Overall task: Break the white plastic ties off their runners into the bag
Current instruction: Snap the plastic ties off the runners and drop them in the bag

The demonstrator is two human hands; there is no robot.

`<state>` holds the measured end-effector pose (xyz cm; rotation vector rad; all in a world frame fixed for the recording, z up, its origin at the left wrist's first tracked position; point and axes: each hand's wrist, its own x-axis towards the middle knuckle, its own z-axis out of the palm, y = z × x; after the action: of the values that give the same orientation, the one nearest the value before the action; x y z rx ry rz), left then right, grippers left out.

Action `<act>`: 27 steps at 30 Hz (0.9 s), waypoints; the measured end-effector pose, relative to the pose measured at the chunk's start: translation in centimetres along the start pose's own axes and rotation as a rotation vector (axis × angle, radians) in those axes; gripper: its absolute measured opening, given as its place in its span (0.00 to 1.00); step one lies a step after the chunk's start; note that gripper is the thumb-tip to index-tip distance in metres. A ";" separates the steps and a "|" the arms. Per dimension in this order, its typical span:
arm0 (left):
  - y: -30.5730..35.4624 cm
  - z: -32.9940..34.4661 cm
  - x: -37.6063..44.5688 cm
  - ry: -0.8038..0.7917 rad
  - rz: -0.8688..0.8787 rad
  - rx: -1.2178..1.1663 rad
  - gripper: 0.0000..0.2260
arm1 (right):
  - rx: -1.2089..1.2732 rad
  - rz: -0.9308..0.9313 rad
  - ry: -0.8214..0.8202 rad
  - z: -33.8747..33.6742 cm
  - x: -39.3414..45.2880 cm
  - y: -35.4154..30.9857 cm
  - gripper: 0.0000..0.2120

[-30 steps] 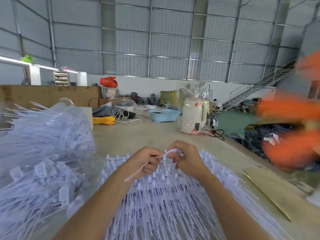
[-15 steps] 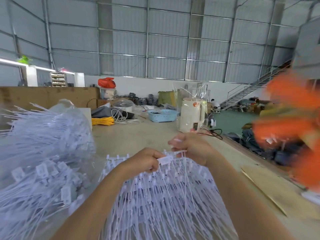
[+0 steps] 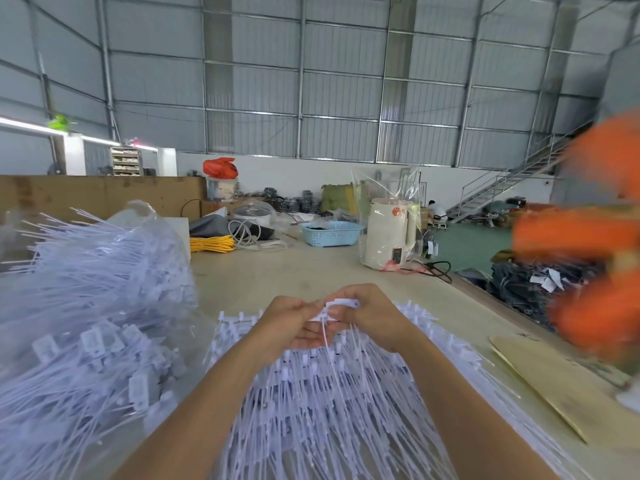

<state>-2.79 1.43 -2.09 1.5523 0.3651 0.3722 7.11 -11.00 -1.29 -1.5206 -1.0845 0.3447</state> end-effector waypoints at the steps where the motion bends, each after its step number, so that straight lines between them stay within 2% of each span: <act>1: 0.0 0.1 0.1 0.026 0.013 0.009 0.09 | -0.054 0.004 0.002 0.0 0.1 0.0 0.04; 5: -0.3 0.8 0.4 0.169 0.077 0.045 0.10 | -0.285 0.041 -0.032 -0.3 0.0 -0.3 0.10; 9: -0.4 1.3 0.2 0.163 0.016 0.045 0.13 | -0.382 -0.003 0.018 -0.3 -0.1 -0.5 0.06; 13: -0.2 1.7 0.0 0.143 -0.055 -0.036 0.12 | -0.539 -0.038 0.077 -0.1 -0.2 -0.6 0.10; 15: 0.1 1.6 0.0 0.086 -0.156 -0.175 0.13 | -0.711 -0.180 0.066 0.2 -0.4 -0.8 0.05; 17: 0.6 1.2 0.0 -0.040 -0.292 -0.402 0.19 | -0.829 -0.331 0.056 0.2 -0.2 -0.9 0.02; 19: 1.3 0.5 -0.1 -0.197 -0.369 -0.611 0.24 | -0.820 -0.304 0.169 -0.9 -0.1 -1.5 0.03; 20: 1.7 0.2 -0.3 -0.260 -0.371 -0.641 0.24 | -0.733 -0.224 0.298 -2.1 0.0 -2.0 0.03; 21: 1.9 -0.2 -0.5 -0.289 -0.348 -0.625 0.22 | -0.516 -0.112 0.445 -3.7 0.1 -2.6 0.04; 23: 1.9 -0.6 -0.6 -0.197 -0.207 -0.467 0.17 | 0.275 0.036 0.562 -6.7 -0.3 -4.4 0.08; 24: 1.8 -0.5 -0.6 -0.107 -0.108 -0.348 0.15 | 0.659 0.025 0.538 -7.9 -0.7 -5.3 0.07; 25: 1.7 -0.3 -0.5 -0.032 -0.007 -0.246 0.13 | 0.917 -0.013 0.468 -8.7 -0.9 -6.0 0.04; 26: 1.6 0.2 -0.4 0.016 0.072 -0.186 0.11 | 1.054 -0.044 0.363 -8.9 -1.0 -6.6 0.03; 27: 1.5 0.8 -0.4 0.046 0.125 -0.161 0.09 | 1.063 -0.045 0.256 -8.6 -0.9 -7.1 0.03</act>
<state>-2.79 0.53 -0.60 1.4140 0.2673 0.5234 9.81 -17.79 7.17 -0.5617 -0.5515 0.5595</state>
